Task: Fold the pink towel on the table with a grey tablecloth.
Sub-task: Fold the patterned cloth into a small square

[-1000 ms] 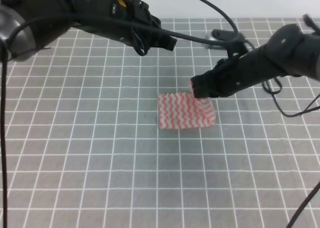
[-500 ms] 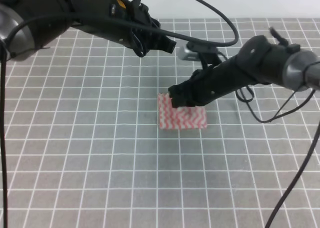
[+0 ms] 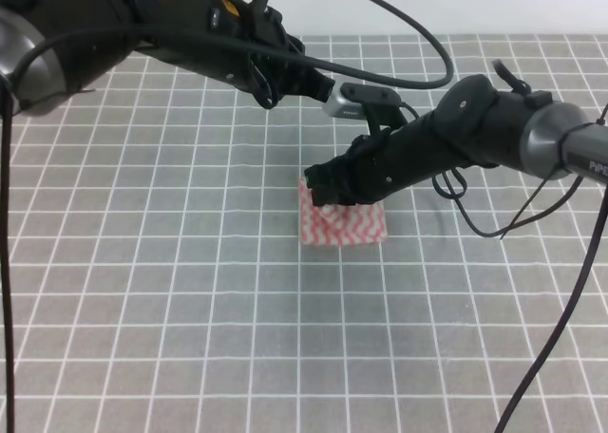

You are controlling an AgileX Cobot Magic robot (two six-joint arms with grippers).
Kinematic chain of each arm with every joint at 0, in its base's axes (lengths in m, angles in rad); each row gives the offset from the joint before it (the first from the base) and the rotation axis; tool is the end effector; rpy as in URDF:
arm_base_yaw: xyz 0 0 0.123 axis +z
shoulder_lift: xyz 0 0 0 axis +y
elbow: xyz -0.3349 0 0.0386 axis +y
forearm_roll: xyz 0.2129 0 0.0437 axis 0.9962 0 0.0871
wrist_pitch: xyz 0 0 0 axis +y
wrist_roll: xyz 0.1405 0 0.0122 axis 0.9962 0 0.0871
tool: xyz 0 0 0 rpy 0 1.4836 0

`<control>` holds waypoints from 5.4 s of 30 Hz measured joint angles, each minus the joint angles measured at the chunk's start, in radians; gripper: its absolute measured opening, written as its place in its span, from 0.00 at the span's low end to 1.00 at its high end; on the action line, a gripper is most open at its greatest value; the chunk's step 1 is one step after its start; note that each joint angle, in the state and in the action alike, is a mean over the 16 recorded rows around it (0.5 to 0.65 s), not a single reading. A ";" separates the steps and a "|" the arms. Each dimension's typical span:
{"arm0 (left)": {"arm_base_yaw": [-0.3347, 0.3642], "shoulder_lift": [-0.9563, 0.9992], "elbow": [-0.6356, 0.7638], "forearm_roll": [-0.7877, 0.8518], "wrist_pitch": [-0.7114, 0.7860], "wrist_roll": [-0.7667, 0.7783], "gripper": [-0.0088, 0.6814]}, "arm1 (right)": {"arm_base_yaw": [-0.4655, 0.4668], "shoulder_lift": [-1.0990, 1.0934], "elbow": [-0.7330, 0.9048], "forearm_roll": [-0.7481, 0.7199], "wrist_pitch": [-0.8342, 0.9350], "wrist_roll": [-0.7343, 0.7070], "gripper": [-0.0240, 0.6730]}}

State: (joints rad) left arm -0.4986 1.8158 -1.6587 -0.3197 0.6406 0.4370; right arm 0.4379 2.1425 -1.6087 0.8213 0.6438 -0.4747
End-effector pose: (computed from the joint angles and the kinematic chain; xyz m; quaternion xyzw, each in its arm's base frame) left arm 0.3763 -0.2351 0.3606 0.3365 0.8353 -0.1523 0.4072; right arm 0.4229 0.2665 0.2123 -0.1652 0.9110 0.3046 0.2238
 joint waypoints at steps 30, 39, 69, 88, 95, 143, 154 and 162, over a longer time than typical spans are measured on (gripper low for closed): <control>0.000 0.001 0.000 0.001 0.001 0.000 0.01 | 0.002 -0.001 0.001 0.042 -0.011 -0.017 0.15; 0.000 -0.001 0.000 0.001 0.004 0.000 0.01 | -0.005 0.000 -0.016 0.041 0.022 -0.027 0.28; 0.000 0.007 0.000 0.015 0.008 0.011 0.01 | -0.015 0.026 -0.096 -0.099 0.181 -0.050 0.01; 0.000 0.135 0.000 -0.039 0.090 0.052 0.01 | -0.081 0.061 -0.110 -0.228 0.113 -0.044 0.01; 0.000 0.180 0.000 -0.113 0.153 0.128 0.01 | -0.089 0.013 -0.109 -0.227 0.173 -0.038 0.01; 0.002 -0.731 0.499 0.252 -0.028 -0.246 0.01 | -0.096 -0.890 0.394 -0.201 -0.298 0.028 0.01; 0.002 -1.424 0.999 0.414 -0.045 -0.585 0.01 | -0.090 -1.246 0.781 -0.132 -0.491 0.025 0.01; 0.001 -1.734 1.126 0.503 0.147 -0.728 0.01 | -0.089 -1.364 0.833 -0.126 -0.448 0.011 0.01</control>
State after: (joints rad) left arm -0.4971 0.0816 -0.5323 0.1835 0.7878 -0.2907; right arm 0.3486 0.7785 -0.7755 0.6950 0.1953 -0.4632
